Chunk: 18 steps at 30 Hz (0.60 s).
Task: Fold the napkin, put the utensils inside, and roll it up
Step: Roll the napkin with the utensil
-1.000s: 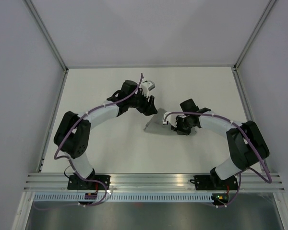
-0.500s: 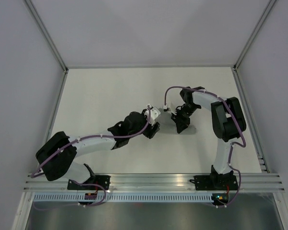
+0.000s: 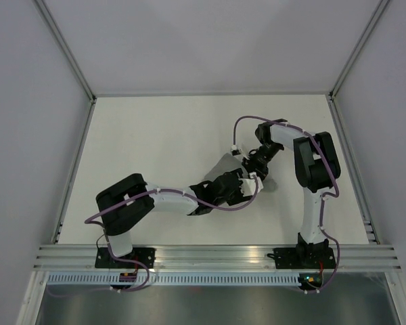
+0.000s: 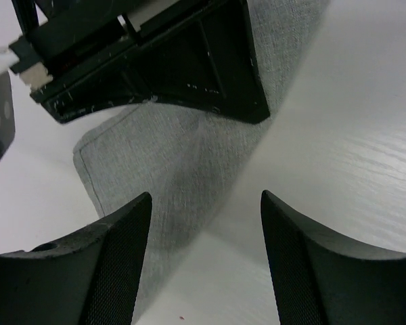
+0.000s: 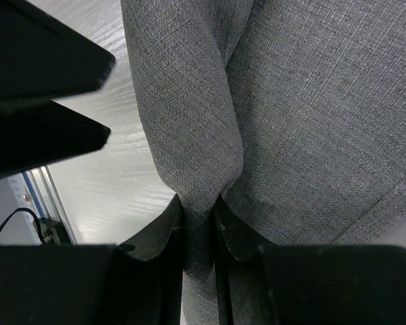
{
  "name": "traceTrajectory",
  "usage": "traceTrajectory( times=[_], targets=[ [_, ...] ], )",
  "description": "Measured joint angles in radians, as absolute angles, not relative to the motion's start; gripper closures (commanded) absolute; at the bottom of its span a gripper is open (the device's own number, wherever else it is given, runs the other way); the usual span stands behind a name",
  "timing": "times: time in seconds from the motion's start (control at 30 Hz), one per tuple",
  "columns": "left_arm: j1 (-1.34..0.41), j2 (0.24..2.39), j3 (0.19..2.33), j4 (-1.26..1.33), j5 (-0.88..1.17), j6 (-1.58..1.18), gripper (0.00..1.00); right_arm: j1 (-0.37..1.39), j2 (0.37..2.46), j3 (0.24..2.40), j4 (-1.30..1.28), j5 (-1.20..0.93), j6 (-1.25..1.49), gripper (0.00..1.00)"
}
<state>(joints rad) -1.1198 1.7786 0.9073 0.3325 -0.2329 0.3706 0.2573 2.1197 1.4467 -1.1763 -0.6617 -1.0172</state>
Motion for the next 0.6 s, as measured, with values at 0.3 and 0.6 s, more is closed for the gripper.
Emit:
traceTrajectory(
  times=[0.3,0.6],
  targets=[
    [-1.120,1.892,0.976,0.334,-0.233,0.466,0.30,0.257,2.145,1.461,-1.218,-0.679,-1.013,0.86],
    [-1.119,1.925,0.986,0.346,-0.217,0.470,0.43,0.257,2.164,1.476,-1.242,-0.685,-1.004,0.86]
  ],
)
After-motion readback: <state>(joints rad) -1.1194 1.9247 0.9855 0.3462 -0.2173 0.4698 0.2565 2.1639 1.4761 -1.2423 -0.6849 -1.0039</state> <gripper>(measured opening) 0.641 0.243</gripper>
